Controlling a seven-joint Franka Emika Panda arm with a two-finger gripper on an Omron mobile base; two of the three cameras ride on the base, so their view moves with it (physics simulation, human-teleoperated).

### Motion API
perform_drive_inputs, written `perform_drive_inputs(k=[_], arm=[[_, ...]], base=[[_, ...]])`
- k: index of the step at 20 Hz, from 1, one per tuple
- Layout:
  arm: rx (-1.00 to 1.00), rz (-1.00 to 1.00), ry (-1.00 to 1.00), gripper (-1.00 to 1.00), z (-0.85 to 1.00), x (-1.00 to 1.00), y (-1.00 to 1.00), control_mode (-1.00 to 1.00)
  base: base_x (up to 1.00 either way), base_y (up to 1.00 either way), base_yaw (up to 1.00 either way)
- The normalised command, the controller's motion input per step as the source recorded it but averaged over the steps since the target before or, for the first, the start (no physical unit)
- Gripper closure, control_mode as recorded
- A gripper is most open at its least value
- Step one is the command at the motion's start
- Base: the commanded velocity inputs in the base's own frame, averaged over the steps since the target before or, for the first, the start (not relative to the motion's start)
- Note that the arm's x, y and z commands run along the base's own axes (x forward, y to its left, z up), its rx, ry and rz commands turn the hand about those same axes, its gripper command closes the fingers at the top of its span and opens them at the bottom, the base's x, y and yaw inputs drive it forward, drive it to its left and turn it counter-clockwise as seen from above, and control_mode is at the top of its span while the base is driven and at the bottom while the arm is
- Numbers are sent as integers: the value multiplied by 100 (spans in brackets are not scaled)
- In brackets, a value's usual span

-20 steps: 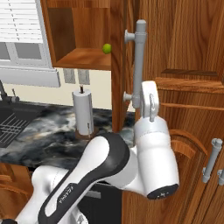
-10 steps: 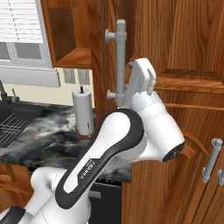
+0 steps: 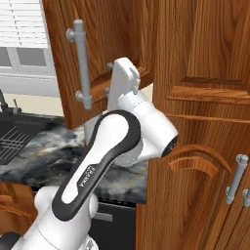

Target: Pick the pear from the counter and place it in the cabinet. Then close the cabinet.

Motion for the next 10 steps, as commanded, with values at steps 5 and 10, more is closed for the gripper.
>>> perform_drive_inputs(k=[5, 10], arm=[[0, -9, -3, -100, 35, 86, 96, -100], [-1, -24, 1, -100, 28, 100, 99, -100]], base=[[0, 0, 0], [0, 0, 0]])
